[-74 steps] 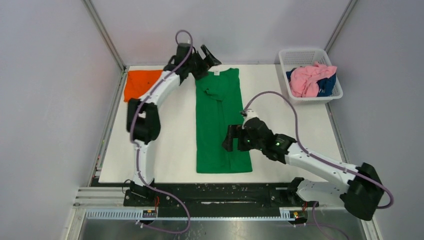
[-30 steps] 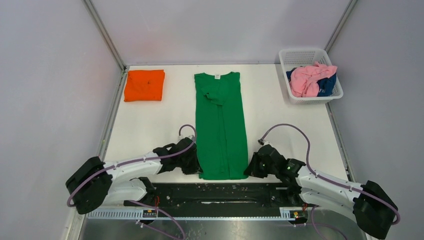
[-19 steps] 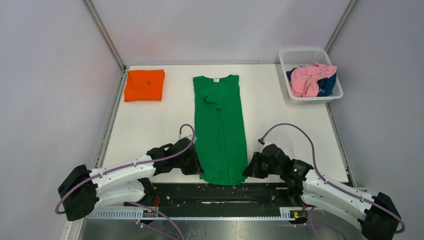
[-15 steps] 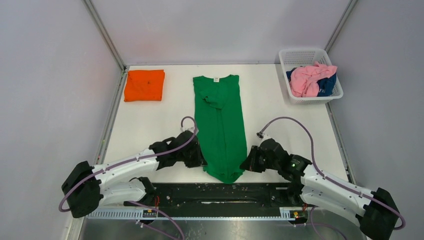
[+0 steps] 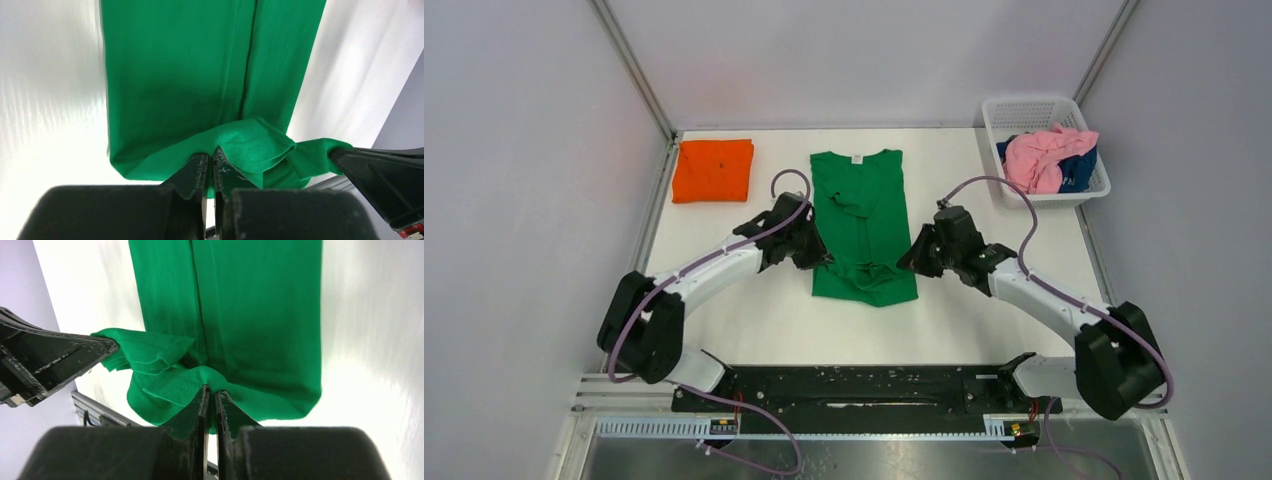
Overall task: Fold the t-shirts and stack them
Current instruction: Fold the folded rectangular tshirt in 1/3 of the way
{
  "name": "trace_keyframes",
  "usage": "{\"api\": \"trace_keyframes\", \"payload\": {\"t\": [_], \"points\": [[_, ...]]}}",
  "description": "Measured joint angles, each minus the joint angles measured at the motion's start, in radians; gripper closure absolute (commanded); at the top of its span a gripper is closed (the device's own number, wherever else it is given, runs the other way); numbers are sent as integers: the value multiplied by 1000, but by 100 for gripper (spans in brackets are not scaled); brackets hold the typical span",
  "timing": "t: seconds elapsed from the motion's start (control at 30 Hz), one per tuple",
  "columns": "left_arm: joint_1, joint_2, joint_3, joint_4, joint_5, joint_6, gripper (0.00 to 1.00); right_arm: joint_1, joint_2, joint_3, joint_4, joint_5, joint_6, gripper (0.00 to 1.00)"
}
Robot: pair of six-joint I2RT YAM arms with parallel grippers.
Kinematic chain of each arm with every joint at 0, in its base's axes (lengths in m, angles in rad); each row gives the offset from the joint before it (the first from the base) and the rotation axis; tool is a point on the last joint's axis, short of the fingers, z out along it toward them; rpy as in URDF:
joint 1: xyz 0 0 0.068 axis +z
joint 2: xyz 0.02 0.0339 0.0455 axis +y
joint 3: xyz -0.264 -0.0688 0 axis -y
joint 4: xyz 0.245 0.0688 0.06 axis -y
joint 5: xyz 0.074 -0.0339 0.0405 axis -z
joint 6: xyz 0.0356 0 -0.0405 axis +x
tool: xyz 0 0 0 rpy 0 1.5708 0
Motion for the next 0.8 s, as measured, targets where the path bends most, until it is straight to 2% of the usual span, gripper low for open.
{"api": "trace_keyframes", "payload": {"t": [0.27,0.43,0.53,0.6,0.63,0.67,0.73,0.8], "points": [[140,249,183,20,56,57,96,-113,270,222,38,-69,-34,97],[194,353,278,17,71,75,87,-161,396,330,47,-92,-54,96],[216,398,325,16,76,84,81,-181,468,390,50,-94,-62,91],[230,436,369,11,84,91,72,-193,513,422,52,-95,-63,80],[235,457,393,10,87,98,68,-199,539,439,51,-93,-64,73],[240,483,424,8,92,103,61,-204,560,453,51,-92,-65,60],[252,534,481,5,103,112,51,-220,620,505,45,-92,-76,49],[268,570,522,2,117,117,37,-236,665,554,37,-94,-79,34]]}}
